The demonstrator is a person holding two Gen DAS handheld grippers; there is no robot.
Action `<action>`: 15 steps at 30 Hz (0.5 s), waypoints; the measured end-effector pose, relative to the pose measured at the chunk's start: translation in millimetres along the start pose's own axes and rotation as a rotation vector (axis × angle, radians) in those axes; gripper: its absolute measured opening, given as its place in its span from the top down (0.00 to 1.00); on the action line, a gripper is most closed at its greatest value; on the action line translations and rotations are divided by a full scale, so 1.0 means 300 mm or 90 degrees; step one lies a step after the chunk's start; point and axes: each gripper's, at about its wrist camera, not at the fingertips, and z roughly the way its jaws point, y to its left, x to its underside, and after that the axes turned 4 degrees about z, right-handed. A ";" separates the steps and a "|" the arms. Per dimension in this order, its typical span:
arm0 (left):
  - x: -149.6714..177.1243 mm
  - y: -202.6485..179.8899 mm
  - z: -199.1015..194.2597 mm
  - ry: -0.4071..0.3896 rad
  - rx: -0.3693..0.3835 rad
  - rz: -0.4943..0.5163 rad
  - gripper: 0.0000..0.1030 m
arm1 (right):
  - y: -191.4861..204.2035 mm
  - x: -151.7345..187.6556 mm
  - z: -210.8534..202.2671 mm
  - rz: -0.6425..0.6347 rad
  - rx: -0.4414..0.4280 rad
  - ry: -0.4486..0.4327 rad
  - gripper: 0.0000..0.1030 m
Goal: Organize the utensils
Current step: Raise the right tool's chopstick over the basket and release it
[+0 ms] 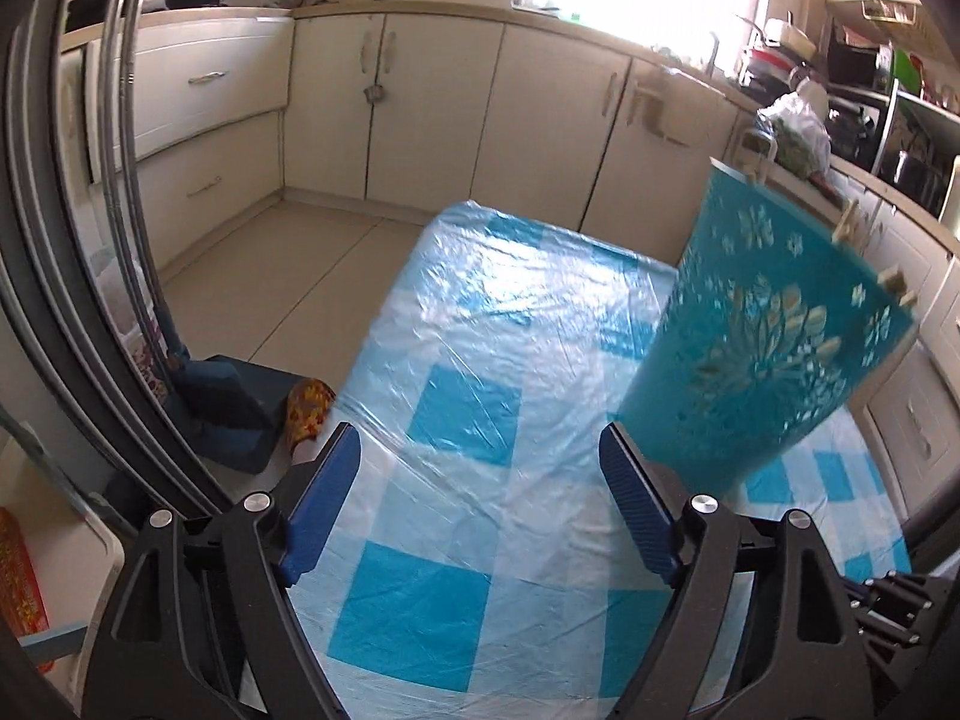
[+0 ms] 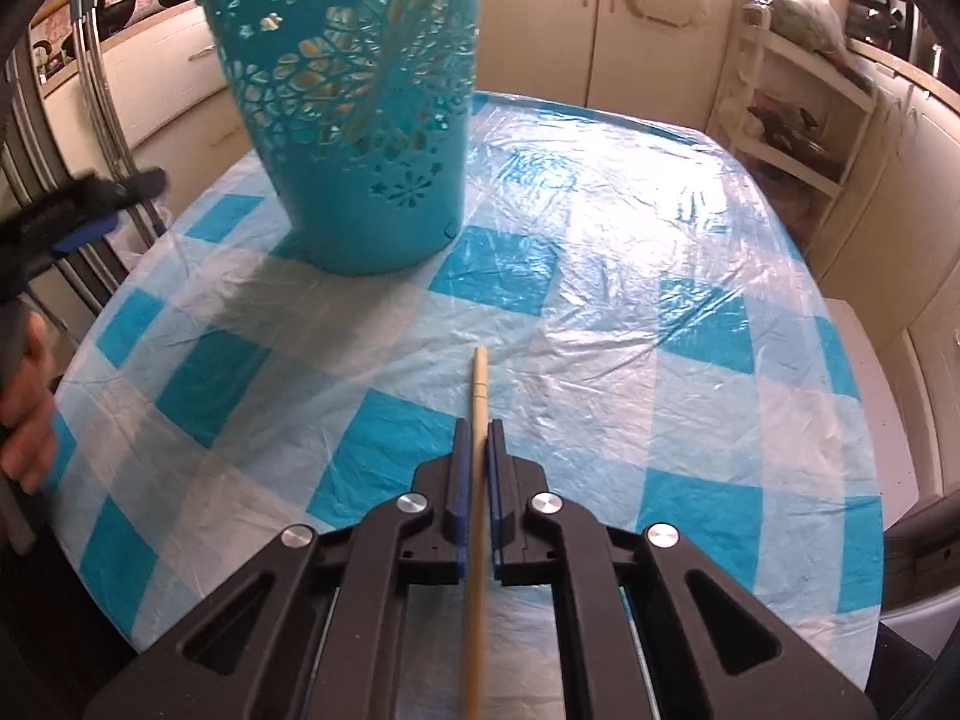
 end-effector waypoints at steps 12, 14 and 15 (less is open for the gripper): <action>0.017 -0.028 0.048 0.031 0.008 0.003 0.19 | -0.065 -0.296 -0.435 0.152 -0.285 -0.279 0.94; 0.017 -0.032 0.048 0.032 0.009 0.008 0.19 | -0.038 -0.386 -0.462 0.157 -0.291 -0.326 0.94; 0.018 -0.033 0.048 0.032 0.010 0.009 0.19 | -0.022 -0.425 -0.460 0.158 -0.293 -0.340 0.94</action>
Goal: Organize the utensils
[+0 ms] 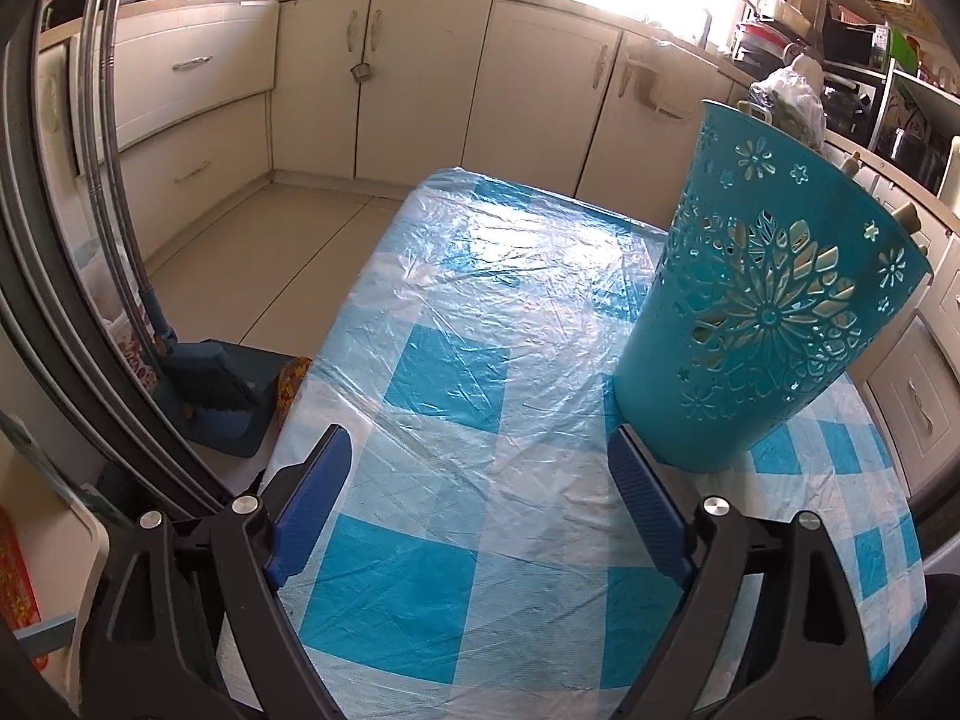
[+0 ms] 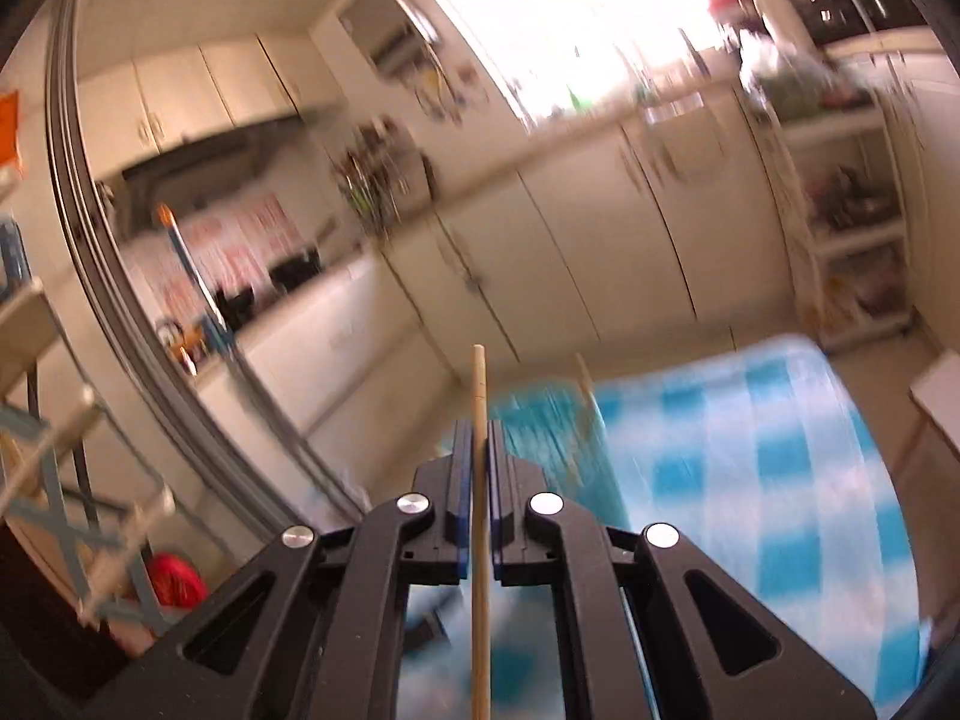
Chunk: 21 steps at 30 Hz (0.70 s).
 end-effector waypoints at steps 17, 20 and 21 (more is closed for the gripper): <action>-0.001 0.024 0.004 0.000 0.018 -0.026 0.18 | 0.024 -0.036 0.348 -0.047 0.157 -0.070 0.94; -0.002 0.029 0.004 -0.002 0.021 -0.033 0.18 | 0.024 -0.009 0.322 -0.053 0.152 -0.054 0.94; -0.001 0.031 0.004 -0.002 0.021 -0.035 0.18 | 0.021 -0.003 0.316 -0.054 0.152 -0.053 0.94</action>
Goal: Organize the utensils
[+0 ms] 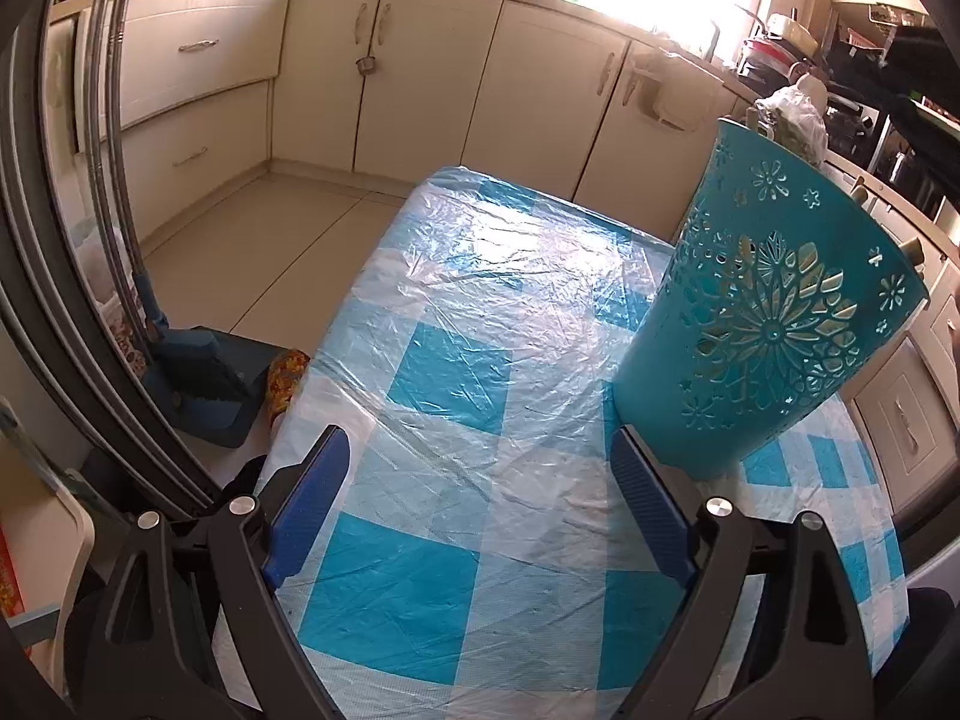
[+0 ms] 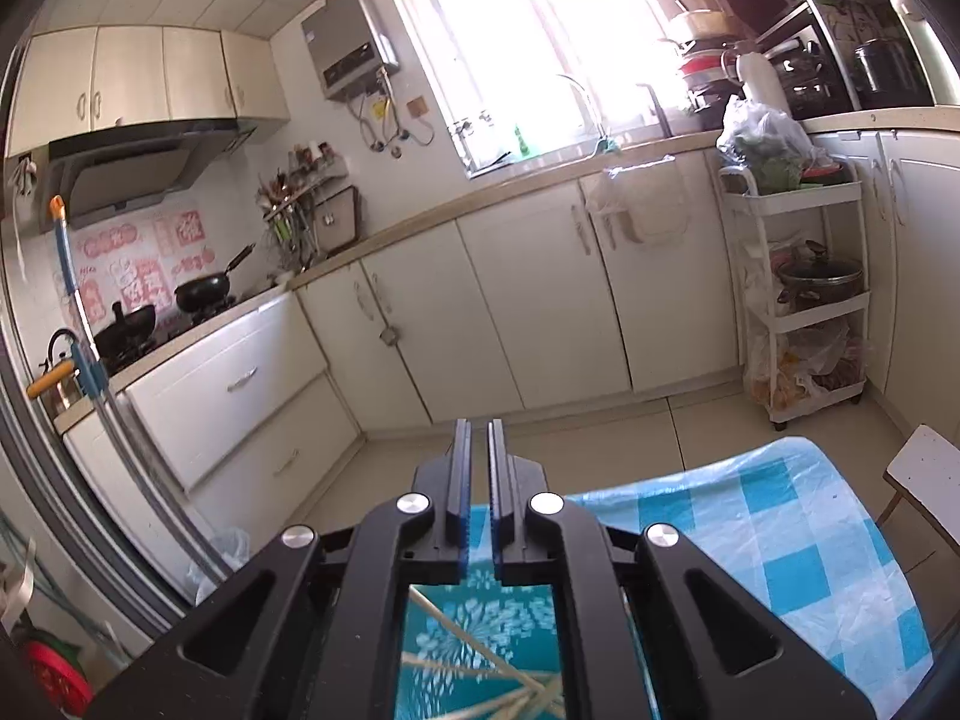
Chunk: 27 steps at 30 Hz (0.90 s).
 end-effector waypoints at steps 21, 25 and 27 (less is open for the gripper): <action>0.003 -0.049 -0.015 0.011 -0.042 0.035 0.12 | -0.111 0.272 -0.278 -0.064 0.089 0.094 0.54; -0.014 -0.099 -0.096 0.023 -0.029 0.059 0.09 | -0.113 0.281 -0.311 -0.060 0.118 0.113 0.31; -0.035 -0.127 -0.157 0.021 -0.028 0.070 0.07 | -0.109 0.272 -0.343 -0.054 0.122 0.119 0.26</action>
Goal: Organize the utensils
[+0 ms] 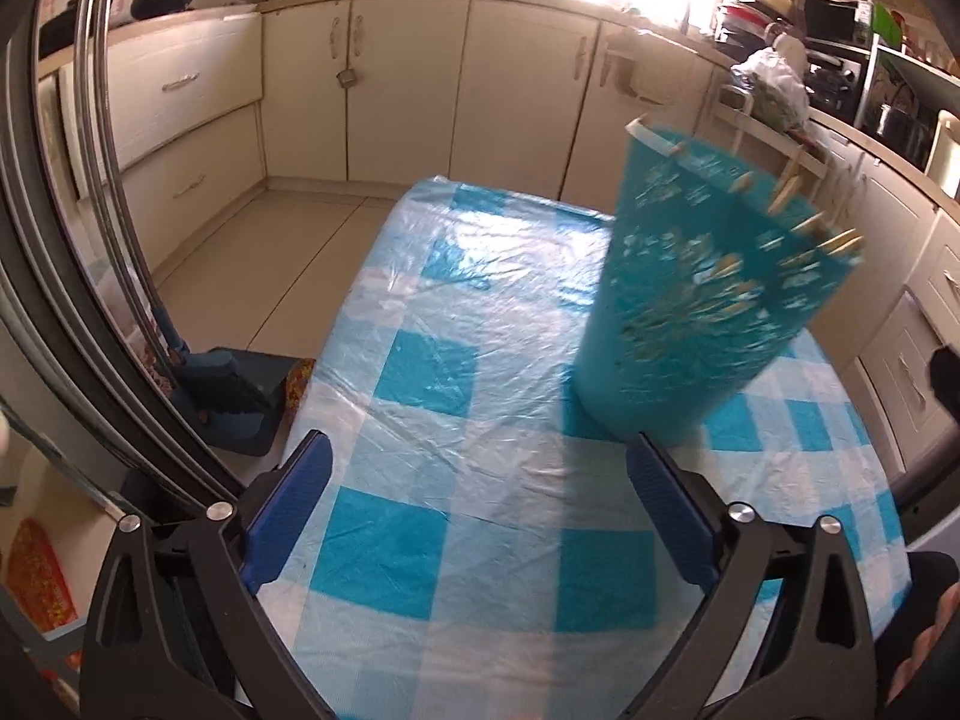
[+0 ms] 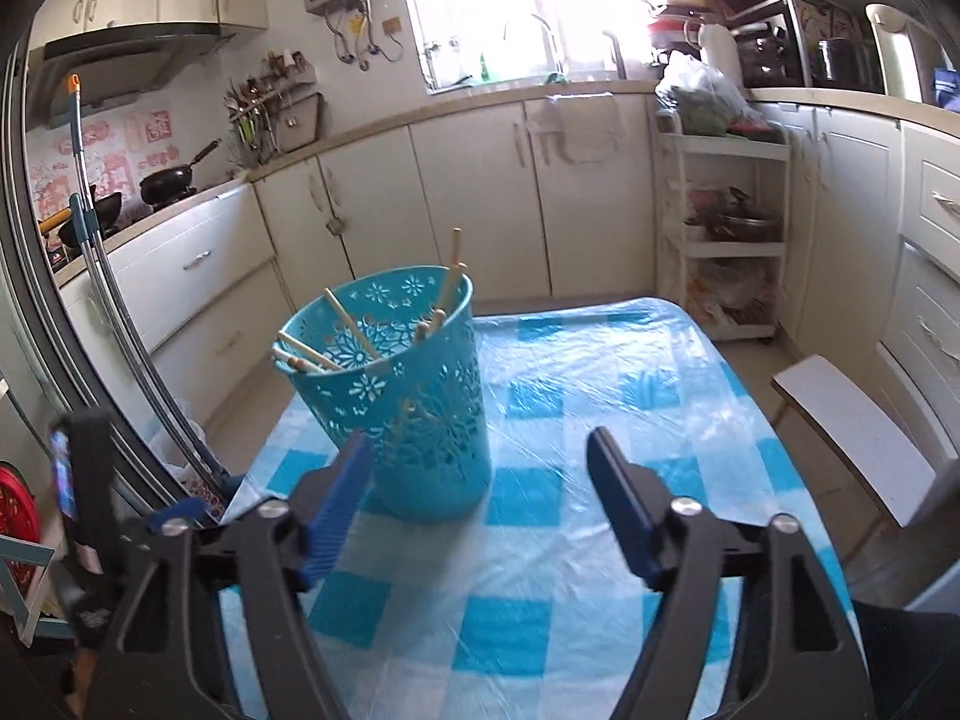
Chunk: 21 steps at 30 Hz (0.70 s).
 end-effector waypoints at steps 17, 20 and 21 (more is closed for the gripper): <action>0.007 -0.125 -0.731 -0.056 -0.001 0.048 0.07 | 0.037 -0.013 -0.524 0.033 -0.019 -0.028 0.07; 0.048 -0.117 -0.813 -0.067 -0.014 0.046 0.07 | 0.064 0.019 -0.605 0.033 -0.026 -0.026 0.07; 0.066 -0.111 -0.848 -0.072 -0.018 0.041 0.07 | 0.077 0.032 -0.633 0.030 -0.028 -0.028 0.07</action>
